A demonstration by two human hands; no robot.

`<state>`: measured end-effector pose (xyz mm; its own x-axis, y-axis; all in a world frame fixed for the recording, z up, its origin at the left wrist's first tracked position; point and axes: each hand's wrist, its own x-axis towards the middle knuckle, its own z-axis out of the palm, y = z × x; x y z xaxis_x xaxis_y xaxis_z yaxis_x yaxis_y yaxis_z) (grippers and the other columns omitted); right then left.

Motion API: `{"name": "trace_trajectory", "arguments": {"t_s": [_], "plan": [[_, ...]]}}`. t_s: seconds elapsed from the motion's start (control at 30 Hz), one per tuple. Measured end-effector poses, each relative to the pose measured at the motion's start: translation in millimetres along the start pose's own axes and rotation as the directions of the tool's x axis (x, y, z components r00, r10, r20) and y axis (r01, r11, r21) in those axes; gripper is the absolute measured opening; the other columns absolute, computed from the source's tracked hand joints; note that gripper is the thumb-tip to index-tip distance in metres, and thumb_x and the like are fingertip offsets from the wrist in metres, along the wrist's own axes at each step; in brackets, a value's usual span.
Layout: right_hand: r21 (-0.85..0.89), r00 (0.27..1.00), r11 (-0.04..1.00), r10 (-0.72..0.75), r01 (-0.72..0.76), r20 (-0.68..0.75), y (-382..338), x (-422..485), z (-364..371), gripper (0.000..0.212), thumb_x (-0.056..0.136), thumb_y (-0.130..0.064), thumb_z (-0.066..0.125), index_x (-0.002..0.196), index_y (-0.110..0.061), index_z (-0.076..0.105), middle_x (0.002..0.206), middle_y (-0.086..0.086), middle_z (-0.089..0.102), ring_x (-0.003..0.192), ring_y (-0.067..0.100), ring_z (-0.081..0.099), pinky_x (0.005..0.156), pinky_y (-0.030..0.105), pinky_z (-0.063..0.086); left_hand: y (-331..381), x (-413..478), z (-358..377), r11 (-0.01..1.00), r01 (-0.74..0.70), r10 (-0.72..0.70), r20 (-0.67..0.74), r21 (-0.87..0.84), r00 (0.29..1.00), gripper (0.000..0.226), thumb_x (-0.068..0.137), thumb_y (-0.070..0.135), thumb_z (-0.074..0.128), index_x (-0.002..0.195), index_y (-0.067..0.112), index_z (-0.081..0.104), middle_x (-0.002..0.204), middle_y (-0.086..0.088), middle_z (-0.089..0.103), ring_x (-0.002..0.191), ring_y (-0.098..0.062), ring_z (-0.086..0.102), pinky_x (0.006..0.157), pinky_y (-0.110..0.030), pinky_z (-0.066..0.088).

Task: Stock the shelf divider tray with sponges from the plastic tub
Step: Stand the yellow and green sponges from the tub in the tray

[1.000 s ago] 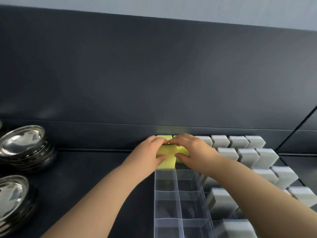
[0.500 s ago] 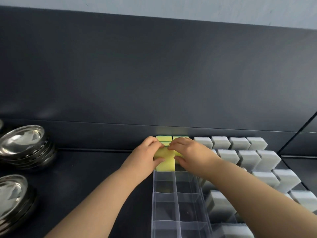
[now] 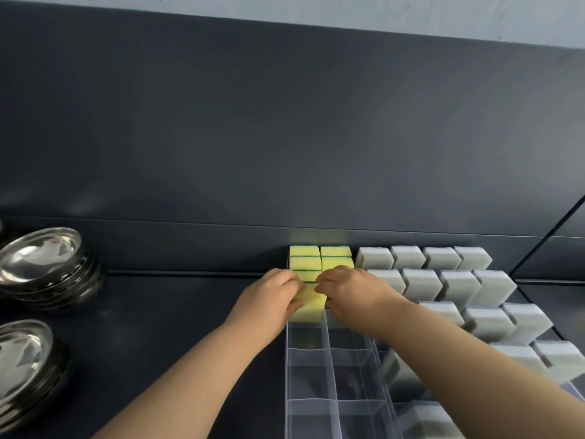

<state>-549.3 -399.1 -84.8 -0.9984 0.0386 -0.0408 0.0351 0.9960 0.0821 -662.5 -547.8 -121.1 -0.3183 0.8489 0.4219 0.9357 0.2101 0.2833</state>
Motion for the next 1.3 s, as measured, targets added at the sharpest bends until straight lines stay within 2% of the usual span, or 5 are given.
{"name": "trace_trajectory", "arguments": {"t_s": [0.1,0.37,0.63,0.97,1.3], "plan": [[-0.057,0.998,0.998,0.037,-0.034,0.050,-5,-1,6,0.034,0.090,-0.017,0.047,0.124,-0.018,0.051,0.133,0.000,0.046,0.117,0.022,0.044,0.096,0.035,0.040,1,-6,4,0.993,-0.075,0.073,0.032,0.093,0.997,0.039,0.064,0.014,0.084,0.099,0.006,0.071,0.099,-0.005,0.068,0.091,-0.025,0.065,0.059,-0.034,0.057],[0.082,0.977,0.977,0.188,-0.196,0.102,-11,1,1,0.047,0.092,-0.025,0.047,0.138,-0.026,0.036,0.149,-0.007,0.030,0.133,0.016,0.031,0.105,0.034,0.031,-16,-11,5,0.998,-0.051,0.047,0.095,0.038,0.994,0.042,0.092,0.028,0.054,0.132,0.016,0.051,0.136,0.003,0.048,0.126,-0.016,0.041,0.097,-0.033,0.041],[0.394,0.874,0.869,0.414,-0.298,-0.254,-1,-32,-49,0.045,0.089,-0.028,0.057,0.132,-0.024,0.047,0.140,-0.004,0.044,0.126,0.016,0.041,0.098,0.026,0.034,17,16,-61,0.993,-0.086,0.094,-0.105,0.077,0.990,0.039,0.089,0.028,0.058,0.125,0.015,0.057,0.116,-0.001,0.062,0.106,-0.022,0.056,0.080,-0.035,0.048],[0.497,0.631,0.819,0.552,-0.286,-0.545,31,-218,-92,0.044,0.085,-0.026,0.063,0.128,-0.022,0.052,0.132,-0.012,0.047,0.121,0.002,0.042,0.099,0.011,0.028,199,28,-80,0.967,-0.255,0.244,-0.251,-0.012,0.937,0.041,0.090,0.030,0.049,0.127,0.013,0.056,0.115,-0.003,0.063,0.107,-0.021,0.056,0.087,-0.032,0.046],[0.607,0.450,0.575,0.815,-0.548,-0.366,61,-458,-21,0.043,0.084,-0.029,0.064,0.125,-0.025,0.053,0.119,-0.014,0.049,0.104,0.001,0.046,0.092,0.019,0.037,399,9,38,0.875,-0.416,0.398,-0.120,-0.247,0.909,0.037,0.086,0.026,0.060,0.121,0.015,0.060,0.110,-0.001,0.065,0.102,-0.021,0.060,0.081,-0.033,0.051]]}}
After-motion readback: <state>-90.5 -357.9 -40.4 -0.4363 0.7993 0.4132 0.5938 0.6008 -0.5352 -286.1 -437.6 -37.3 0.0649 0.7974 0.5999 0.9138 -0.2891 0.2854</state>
